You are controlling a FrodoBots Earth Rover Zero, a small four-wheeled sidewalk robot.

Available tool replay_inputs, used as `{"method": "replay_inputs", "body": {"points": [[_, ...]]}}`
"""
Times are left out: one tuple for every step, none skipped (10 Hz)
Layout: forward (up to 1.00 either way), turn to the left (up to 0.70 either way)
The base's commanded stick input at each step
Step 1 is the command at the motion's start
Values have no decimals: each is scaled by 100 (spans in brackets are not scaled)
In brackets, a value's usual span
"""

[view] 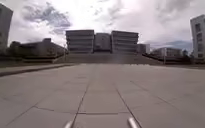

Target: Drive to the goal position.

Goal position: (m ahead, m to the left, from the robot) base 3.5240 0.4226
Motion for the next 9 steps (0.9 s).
{"method": "replay_inputs", "body": {"points": [[100, 1], [100, 1], [100, 1], [100, 1], [100, 1], [100, 13], [100, 41], [100, 41], [100, 41]]}}
